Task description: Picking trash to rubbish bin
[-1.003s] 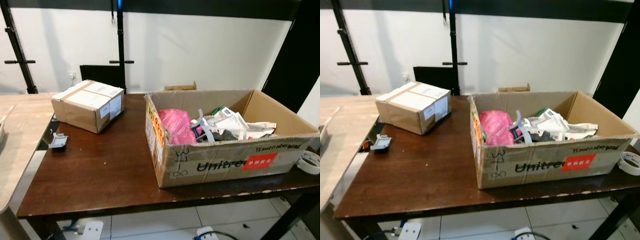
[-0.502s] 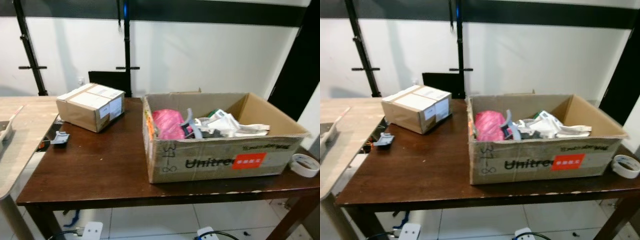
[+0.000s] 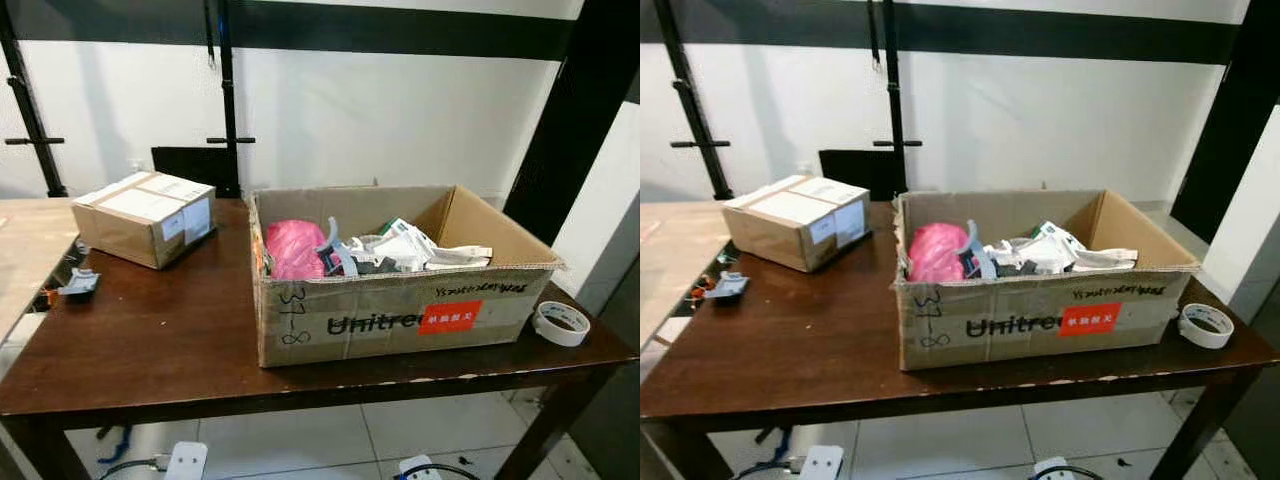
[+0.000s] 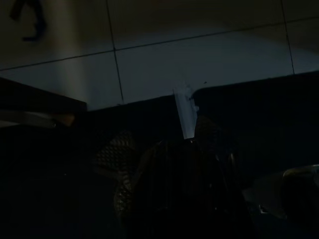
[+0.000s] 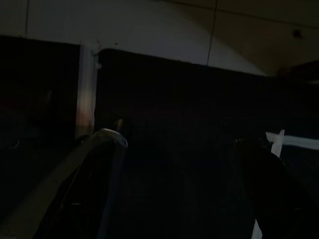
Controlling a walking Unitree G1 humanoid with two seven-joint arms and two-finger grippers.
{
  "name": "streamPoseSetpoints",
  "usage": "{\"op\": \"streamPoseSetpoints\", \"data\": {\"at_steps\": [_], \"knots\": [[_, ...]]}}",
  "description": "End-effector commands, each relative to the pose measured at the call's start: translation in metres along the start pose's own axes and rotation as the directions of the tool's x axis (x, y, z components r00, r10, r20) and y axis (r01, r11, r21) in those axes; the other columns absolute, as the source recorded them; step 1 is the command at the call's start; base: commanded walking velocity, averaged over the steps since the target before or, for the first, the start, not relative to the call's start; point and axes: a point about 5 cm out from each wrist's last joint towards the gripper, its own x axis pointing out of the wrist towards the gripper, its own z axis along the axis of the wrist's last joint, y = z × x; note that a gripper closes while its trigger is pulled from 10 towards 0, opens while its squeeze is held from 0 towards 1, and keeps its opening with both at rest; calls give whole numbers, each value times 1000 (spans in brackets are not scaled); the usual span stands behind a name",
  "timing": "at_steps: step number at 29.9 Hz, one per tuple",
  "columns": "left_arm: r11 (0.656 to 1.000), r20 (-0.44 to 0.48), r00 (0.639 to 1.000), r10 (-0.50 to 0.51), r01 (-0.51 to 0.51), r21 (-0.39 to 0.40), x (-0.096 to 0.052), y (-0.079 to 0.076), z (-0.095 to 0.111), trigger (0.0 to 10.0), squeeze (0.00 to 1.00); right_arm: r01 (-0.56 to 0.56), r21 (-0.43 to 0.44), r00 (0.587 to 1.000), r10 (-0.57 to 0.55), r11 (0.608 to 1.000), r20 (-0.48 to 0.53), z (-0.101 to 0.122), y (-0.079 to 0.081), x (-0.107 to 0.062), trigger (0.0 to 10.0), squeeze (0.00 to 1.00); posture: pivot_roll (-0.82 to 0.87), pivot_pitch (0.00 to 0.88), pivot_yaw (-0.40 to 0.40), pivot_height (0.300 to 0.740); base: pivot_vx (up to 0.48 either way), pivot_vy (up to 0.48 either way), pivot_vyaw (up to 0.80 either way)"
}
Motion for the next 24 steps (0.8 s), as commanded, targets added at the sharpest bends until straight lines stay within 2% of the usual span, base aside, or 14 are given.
{"op": "streamPoseSetpoints", "data": {"at_steps": [1, 10, 24], "knots": [[1000, -9, 1000, 0, 0, 5, 0, 0, -2, 10000, 39, -4, 8, 1000, 4, 1000, -7, -2, 1, 0, 10000, 0, 22, 29, -53, 740, 0, 0, 0], [1000, -11, 1000, -8, 8, 8, 0, -1, -3, 10000, 55, -9, 7, 1000, 9, 1000, -10, -4, 3, 0, 10000, 0, 23, 30, -53, 740, 0, 0, 0], [1000, -13, 1000, -12, 12, 3, -1, -1, -4, 10000, 94, -11, 4, 1000, 11, 1000, -12, -5, 3, 0, 10000, 0, 21, 31, -56, 740, 0, -267, 0]]}}
